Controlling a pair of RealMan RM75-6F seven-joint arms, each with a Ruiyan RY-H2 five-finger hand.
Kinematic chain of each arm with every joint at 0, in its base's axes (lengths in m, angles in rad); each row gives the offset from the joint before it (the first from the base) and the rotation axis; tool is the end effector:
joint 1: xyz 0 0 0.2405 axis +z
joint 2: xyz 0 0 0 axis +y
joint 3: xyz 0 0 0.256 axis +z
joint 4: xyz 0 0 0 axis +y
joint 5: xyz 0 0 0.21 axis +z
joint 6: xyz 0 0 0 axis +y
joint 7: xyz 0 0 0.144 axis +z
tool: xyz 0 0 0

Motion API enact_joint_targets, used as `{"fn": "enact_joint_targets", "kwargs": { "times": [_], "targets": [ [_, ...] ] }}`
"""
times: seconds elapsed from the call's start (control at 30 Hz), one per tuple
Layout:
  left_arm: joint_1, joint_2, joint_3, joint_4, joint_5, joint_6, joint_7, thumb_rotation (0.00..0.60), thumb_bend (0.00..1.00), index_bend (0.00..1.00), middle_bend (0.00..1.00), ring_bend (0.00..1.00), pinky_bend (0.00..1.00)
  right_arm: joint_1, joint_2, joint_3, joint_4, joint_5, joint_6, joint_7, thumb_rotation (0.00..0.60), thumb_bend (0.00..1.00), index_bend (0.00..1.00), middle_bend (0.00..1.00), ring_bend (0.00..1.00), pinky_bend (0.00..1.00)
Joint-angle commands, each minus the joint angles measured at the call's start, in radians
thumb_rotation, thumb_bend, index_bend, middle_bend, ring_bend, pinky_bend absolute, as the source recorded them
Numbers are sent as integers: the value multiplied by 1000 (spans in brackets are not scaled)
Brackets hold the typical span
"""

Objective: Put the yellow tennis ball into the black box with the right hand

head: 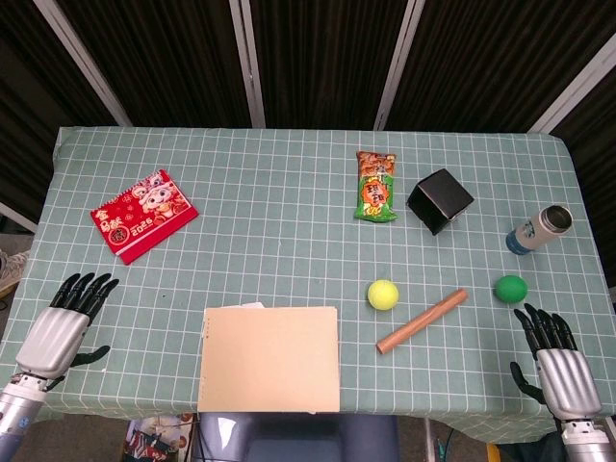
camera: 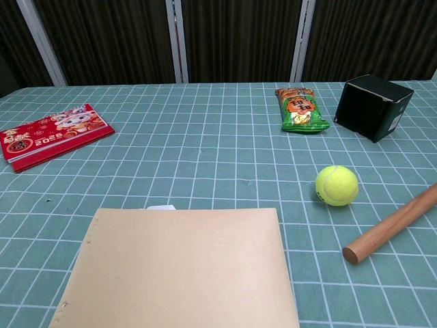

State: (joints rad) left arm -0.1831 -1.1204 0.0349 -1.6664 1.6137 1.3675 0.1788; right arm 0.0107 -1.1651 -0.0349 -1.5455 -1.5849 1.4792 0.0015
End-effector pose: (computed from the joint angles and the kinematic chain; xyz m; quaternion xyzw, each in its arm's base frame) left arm -0.2806 0.1868 0.1214 -0.7088 -0.3389 -0.3402 0.5167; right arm -0.3271 -0.1390 0.1335 0.6247 -0.4125 0.3493 0.5635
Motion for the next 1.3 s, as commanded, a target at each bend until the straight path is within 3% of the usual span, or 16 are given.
{"fn": "enact_joint_targets", "kwargs": {
  "times": [0.03,0.37,0.43,0.53,0.6,0.77,1.13,1.3],
  "targets": [
    [-6,-7,-6,4,-16,-13,10,600,66,24,43,0,0,1,-5,8,6,15,-7,-10,600,436,0,0,0,0],
    [-9,-32,-18,0,-34,-11,60,600,68,10,43,0,0,-8,-20,-6,-13,-16,15,-27,600,436,0,0,0,2],
    [-12,-39,-17,6,-20,-6,59,600,68,10,43,0,0,-7,-36,-4,-21,-33,29,-27,600,436,0,8,15,40],
    [-18,-48,-17,18,-7,-4,53,600,69,5,43,0,0,2,-59,-5,-49,-54,28,-20,600,436,85,126,160,227],
    [-22,-57,-18,28,1,-3,53,600,69,3,43,0,0,14,-79,-2,-79,-64,19,-15,600,441,192,248,282,383],
    [-33,-72,-21,45,-17,-29,62,600,69,1,43,0,0,64,-114,12,-143,-65,-52,-35,600,550,352,402,444,542],
    [-46,-94,-27,45,-58,-63,117,600,70,0,43,0,0,161,-165,70,-202,31,-195,-22,600,620,396,464,517,607],
    [-51,-104,-28,50,-64,-68,129,600,70,0,44,0,0,171,-185,62,-238,39,-209,-31,600,637,401,472,531,623]
  ]
}}
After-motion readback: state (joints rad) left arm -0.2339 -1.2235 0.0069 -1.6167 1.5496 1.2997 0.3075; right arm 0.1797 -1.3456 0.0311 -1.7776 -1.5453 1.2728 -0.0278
